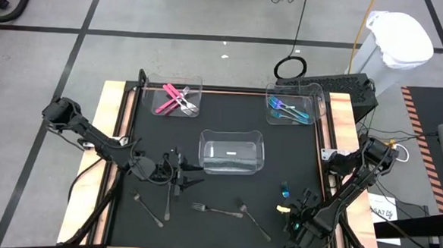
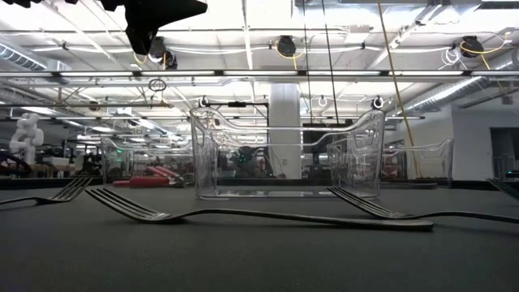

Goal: Sort silverware by color (type)
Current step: Put the blue fork into the right transparent bin

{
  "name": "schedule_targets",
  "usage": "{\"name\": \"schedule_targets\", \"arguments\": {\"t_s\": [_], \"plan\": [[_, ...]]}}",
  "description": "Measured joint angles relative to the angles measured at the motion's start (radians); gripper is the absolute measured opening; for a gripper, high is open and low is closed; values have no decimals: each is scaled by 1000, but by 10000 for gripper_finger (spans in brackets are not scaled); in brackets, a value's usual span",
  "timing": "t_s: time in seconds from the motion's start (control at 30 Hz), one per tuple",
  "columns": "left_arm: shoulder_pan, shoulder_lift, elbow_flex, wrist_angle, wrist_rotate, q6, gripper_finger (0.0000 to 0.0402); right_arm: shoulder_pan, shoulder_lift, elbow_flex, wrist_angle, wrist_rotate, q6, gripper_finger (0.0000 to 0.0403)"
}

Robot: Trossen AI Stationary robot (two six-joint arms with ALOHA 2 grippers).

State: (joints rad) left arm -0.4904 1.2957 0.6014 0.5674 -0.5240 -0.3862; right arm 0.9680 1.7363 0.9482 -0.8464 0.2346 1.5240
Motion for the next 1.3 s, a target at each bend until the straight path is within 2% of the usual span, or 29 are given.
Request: {"name": "schedule_targets", "arguments": {"t_s": [0.3,0.67,1.03,1.13,1.3], "plan": [[0,0,0,0,0,1,203,0,2,38,-49,-2,-43,0],[0,0,0,-9,0,34,203,-2,5,158,-241,4,-81,0],[26,0,0,-11,0,56,203,-3,4,169,-253,48,-53,1],[26,0,0,-11,0,56,203,-20,3,169,-254,50,-47,14],[26,0,0,-10,0,55,203,-68,3,169,-279,18,-99,62]]}}
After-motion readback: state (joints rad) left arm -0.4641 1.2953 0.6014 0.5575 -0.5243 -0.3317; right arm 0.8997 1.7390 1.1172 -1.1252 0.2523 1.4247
